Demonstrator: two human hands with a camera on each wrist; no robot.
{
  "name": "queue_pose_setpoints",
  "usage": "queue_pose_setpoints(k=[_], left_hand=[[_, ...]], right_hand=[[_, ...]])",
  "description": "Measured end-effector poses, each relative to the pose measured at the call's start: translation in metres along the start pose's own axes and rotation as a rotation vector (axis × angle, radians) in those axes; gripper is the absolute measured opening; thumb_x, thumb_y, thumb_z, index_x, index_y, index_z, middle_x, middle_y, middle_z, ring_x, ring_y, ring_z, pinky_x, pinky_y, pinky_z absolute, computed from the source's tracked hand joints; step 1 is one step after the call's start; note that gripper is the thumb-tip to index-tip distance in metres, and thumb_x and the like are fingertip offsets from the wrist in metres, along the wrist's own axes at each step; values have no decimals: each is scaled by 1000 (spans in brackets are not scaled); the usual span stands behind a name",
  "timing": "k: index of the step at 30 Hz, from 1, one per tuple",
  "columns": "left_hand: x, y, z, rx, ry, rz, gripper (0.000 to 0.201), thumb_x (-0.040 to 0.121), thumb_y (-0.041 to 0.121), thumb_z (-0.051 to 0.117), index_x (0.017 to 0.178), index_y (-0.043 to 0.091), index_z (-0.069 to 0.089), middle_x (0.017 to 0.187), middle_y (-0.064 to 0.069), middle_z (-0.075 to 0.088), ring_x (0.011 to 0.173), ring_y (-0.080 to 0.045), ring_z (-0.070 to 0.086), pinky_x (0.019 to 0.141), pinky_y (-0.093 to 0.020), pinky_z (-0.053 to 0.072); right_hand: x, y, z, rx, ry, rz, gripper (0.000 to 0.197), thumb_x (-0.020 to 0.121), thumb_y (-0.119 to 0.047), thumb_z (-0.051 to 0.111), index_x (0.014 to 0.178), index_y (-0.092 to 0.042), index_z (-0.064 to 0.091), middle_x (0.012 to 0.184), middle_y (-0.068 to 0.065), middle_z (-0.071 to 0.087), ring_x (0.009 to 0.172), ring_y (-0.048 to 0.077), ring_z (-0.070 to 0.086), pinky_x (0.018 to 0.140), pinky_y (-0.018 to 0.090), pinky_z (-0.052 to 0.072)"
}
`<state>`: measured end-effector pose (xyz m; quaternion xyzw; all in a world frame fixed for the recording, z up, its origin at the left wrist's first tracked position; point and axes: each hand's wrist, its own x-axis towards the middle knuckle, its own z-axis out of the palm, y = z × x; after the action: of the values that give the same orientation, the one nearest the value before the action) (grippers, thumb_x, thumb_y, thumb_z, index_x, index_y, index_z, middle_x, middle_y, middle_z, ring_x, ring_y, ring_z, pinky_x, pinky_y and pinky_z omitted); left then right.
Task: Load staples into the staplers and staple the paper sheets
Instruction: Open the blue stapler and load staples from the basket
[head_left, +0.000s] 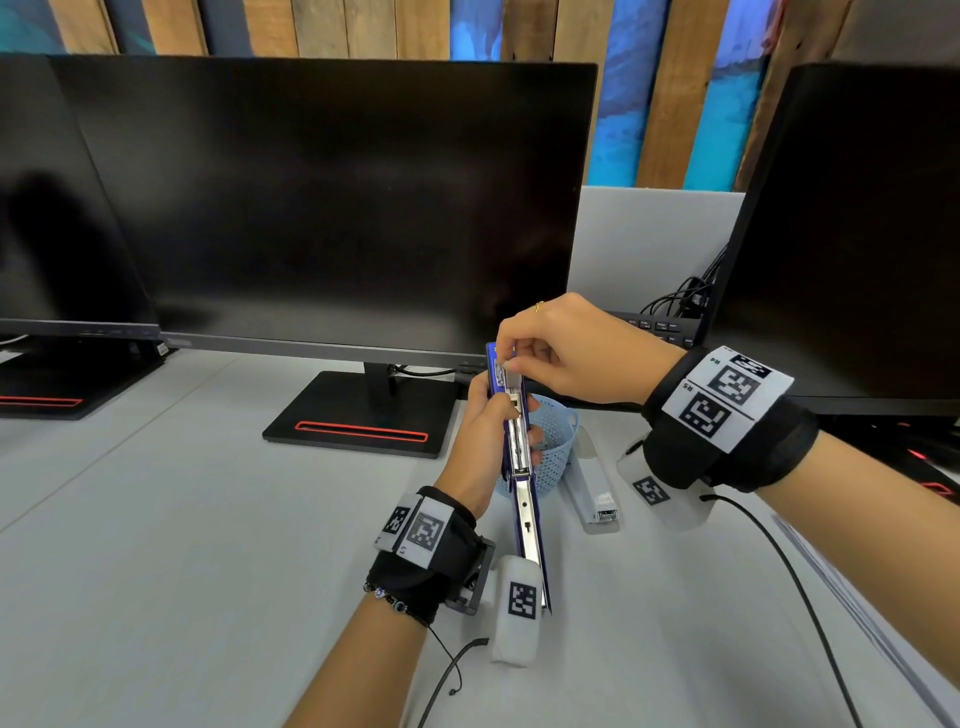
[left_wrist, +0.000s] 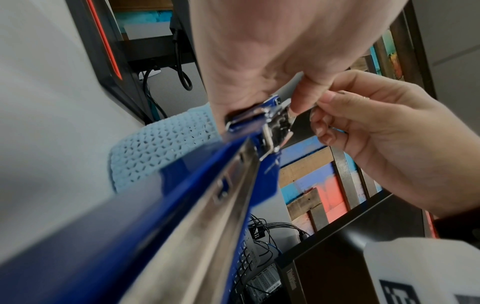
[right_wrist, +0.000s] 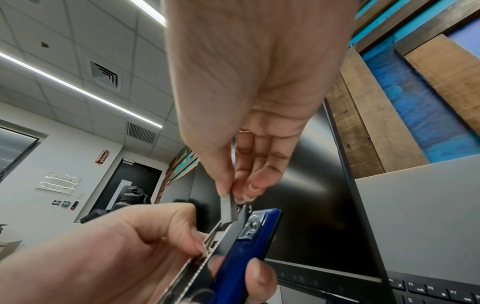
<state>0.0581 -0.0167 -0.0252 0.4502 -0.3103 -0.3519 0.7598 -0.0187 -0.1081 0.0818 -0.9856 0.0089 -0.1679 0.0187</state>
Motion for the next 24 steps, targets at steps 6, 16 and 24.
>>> queue_pose_setpoints(k=[6, 16, 24], left_hand=[[1, 0, -1, 3, -9, -9, 30, 76, 15, 46, 106, 20, 48, 79, -6, 53, 51, -17, 48, 55, -32, 42], [2, -2, -1, 15, 11, -8, 23, 95, 5, 35, 113, 17, 44, 82, -4, 56, 51, -16, 49, 54, -31, 41], [2, 1, -3, 8, 20, -2, 29, 94, 4, 35, 119, 16, 43, 82, -4, 57, 53, -17, 48, 54, -32, 42]], right_hand=[[1, 1, 0, 8, 11, 0, 10, 94, -19, 58, 94, -14, 67, 76, -1, 65, 64, 6, 54, 59, 5, 32], [4, -2, -1, -18, 1, -23, 10, 93, -19, 57, 91, -15, 66, 72, -4, 62, 59, 2, 49, 57, 3, 33], [4, -1, 0, 11, 15, -29, 9, 94, -18, 58, 91, -16, 66, 73, -3, 63, 61, 5, 53, 59, 9, 35]])
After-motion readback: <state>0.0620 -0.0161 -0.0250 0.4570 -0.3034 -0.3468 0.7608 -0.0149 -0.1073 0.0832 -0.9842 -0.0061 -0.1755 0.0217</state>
